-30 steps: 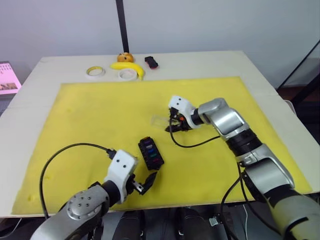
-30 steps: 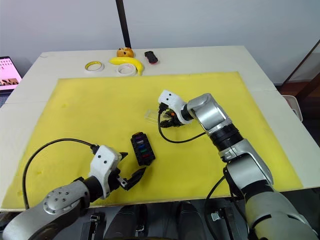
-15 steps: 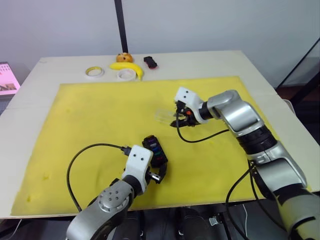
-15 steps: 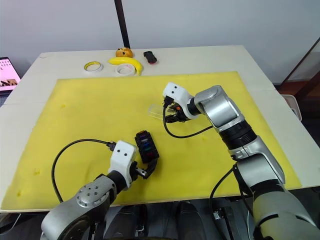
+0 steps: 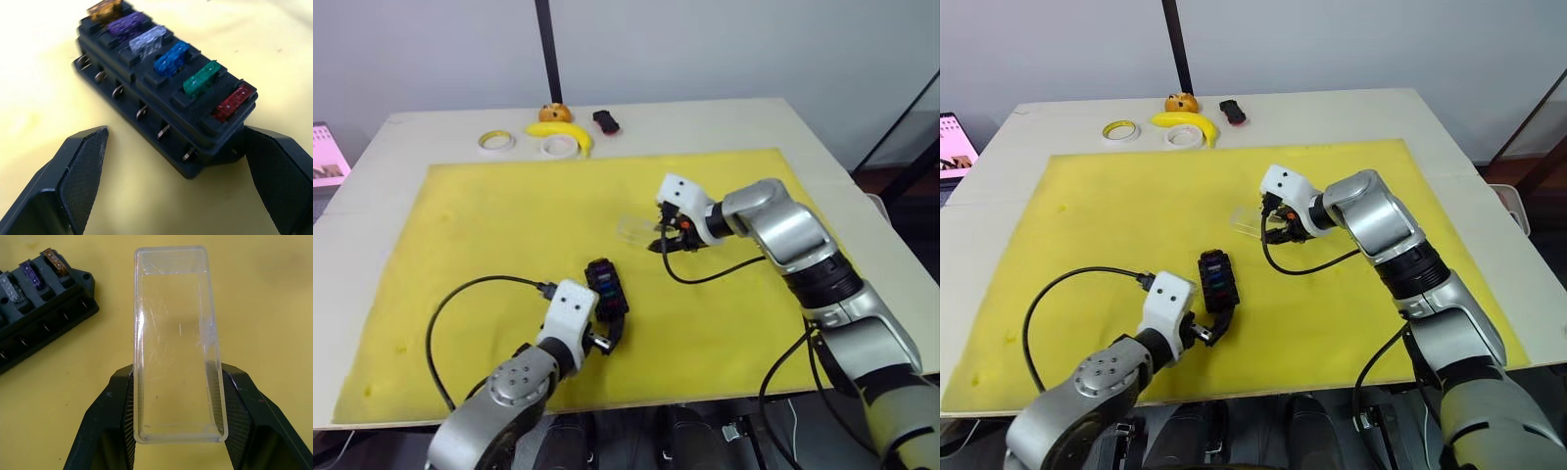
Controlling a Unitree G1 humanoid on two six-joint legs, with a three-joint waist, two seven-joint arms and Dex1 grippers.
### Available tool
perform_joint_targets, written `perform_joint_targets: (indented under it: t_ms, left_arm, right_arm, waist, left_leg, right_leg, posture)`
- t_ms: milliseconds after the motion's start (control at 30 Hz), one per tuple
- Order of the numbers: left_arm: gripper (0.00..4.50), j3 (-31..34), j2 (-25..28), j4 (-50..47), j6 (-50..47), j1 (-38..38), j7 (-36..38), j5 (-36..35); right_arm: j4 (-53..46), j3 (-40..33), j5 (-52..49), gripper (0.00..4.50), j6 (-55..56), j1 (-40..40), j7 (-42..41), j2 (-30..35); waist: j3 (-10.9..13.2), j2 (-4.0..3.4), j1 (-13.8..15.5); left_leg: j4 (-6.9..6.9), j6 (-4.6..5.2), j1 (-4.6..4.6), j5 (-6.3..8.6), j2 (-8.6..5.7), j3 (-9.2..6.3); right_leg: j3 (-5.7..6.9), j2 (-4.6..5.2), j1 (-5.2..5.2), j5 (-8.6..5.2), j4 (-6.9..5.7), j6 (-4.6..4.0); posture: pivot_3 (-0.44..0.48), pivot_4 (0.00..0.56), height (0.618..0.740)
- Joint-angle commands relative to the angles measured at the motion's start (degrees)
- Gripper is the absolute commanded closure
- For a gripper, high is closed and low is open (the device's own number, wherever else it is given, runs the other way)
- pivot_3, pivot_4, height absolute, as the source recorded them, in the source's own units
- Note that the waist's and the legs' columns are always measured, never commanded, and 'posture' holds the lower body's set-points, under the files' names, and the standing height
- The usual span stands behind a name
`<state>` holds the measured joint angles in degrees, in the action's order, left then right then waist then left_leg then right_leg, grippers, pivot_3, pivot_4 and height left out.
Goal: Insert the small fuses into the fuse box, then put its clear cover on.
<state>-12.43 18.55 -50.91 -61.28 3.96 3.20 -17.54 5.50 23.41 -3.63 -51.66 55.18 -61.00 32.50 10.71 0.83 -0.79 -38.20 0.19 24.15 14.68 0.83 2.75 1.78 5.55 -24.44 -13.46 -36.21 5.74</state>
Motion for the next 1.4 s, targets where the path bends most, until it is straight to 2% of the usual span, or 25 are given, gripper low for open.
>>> perform_joint_targets:
  t_ms: [33,133,233,467,800,967,1000,1033,1100,1133,1300,1400]
  left_arm:
    - [0.0,5.3,3.3,-1.6,0.5,0.8,3.1,-0.4]
    - [0.0,7.8,5.5,-1.6,0.8,1.2,5.3,-1.1]
    - [0.0,7.6,5.9,-2.0,0.7,1.4,7.0,-2.3]
    - [0.0,3.9,2.5,-1.9,0.4,0.7,6.2,-3.0]
    - [0.0,1.1,-2.3,3.3,1.7,-3.7,0.6,2.1]
    - [0.0,1.4,-2.5,4.2,2.1,-3.5,-0.1,3.8]
    - [0.53,1.9,-2.7,4.1,1.9,-3.0,0.0,3.6]
    - [0.77,2.2,-2.7,3.9,1.9,-2.7,0.2,3.5]
    - [1.75,2.9,-2.6,3.4,1.5,-2.0,0.5,3.2]
    - [1.95,3.8,-2.4,2.9,1.1,-1.5,0.9,2.9]
    - [1.95,7.2,1.1,1.9,-0.3,-1.5,6.2,-0.1]
    - [1.95,8.9,8.3,4.9,2.7,-4.4,16.5,-4.1]
  right_arm:
    - [-2.3,-1.3,-0.5,2.78,0.7,0.5,0.7,0.1]
    - [-2.8,-1.4,-0.7,2.78,0.7,0.1,1.1,0.0]
    - [-2.7,-1.4,-0.6,2.78,0.9,0.0,1.4,0.0]
    - [-2.8,-1.5,-0.6,2.78,1.2,0.1,2.1,0.1]
    - [-4.1,-1.6,-1.0,2.78,1.4,0.0,2.1,0.3]
    - [-4.7,-1.8,-1.4,2.78,1.1,0.0,2.4,0.6]
    - [-4.8,-1.9,-1.5,2.78,1.1,0.0,2.5,0.6]
    - [-4.9,-2.0,-1.6,2.78,1.0,0.0,2.6,0.7]
    - [-5.0,-2.2,-1.6,2.78,1.0,-0.1,2.8,0.9]
    - [-5.0,-2.3,-1.6,2.78,1.1,-0.1,3.0,0.9]
    - [-5.3,-2.9,-1.6,2.78,1.6,-0.4,3.5,1.6]
    - [-8.3,-4.6,-3.1,2.78,1.4,-1.3,2.2,3.6]
  waist:
    - [0.0,0.0,0.0]
    - [0.0,0.0,0.0]
    - [0.0,0.0,0.1]
    - [0.0,0.0,0.2]
    - [0.0,0.0,0.2]
    - [0.0,0.0,0.2]
    - [0.0,0.0,0.2]
    - [0.0,0.0,0.2]
    - [0.0,0.0,0.1]
    - [0.0,0.0,0.1]
    - [0.0,0.0,0.1]
    - [0.0,0.0,0.2]
  left_leg:
    - [0.0,0.0,0.0,0.0,0.0,0.0]
    - [0.0,0.0,0.0,0.0,0.0,-0.01]
    - [0.0,0.0,0.0,0.0,0.0,0.0]
    - [-0.01,0.0,0.02,0.0,0.01,0.0]
    - [-0.01,0.0,0.02,0.0,-0.03,0.0]
    - [-0.01,0.0,0.02,0.0,-0.02,0.0]
    - [-0.01,0.0,0.02,0.0,-0.01,-0.01]
    - [-0.01,0.0,0.02,0.0,0.0,-0.01]
    - [-0.01,0.0,0.02,0.0,0.0,-0.01]
    - [-0.01,0.0,0.02,0.0,0.0,-0.01]
    - [0.0,0.0,0.02,0.0,0.02,-0.02]
    - [0.0,0.0,0.02,0.0,0.01,-0.01]
  right_leg:
    - [0.0,0.0,0.0,0.0,0.0,0.0]
    - [0.01,0.0,0.0,0.0,0.0,0.0]
    - [0.0,0.01,0.0,0.0,0.0,0.0]
    - [-0.01,0.04,0.01,0.0,0.01,0.0]
    - [0.0,0.03,0.01,0.01,0.01,0.01]
    - [0.0,0.03,0.01,0.01,0.01,0.01]
    - [0.0,0.02,0.01,0.01,0.01,0.01]
    - [0.0,0.02,0.01,0.01,0.0,0.01]
    - [0.0,0.02,0.01,0.01,0.0,0.01]
    - [0.0,0.03,0.01,0.01,0.01,0.01]
    - [0.02,0.01,0.0,0.0,0.0,0.0]
    - [0.02,0.01,0.0,0.0,0.01,0.0]
  posture:
    - [0.0,0.15,0.74]
    - [0.0,0.15,0.74]
    - [0.0,0.15,0.74]
    - [0.0,0.15,0.74]
    - [0.0,0.15,0.74]
    - [0.0,0.15,0.74]
    - [0.0,0.15,0.74]
    - [0.0,0.15,0.74]
    - [0.0,0.15,0.74]
    - [0.0,0.15,0.74]
    - [0.0,0.15,0.74]
    - [0.0,0.15,0.74]
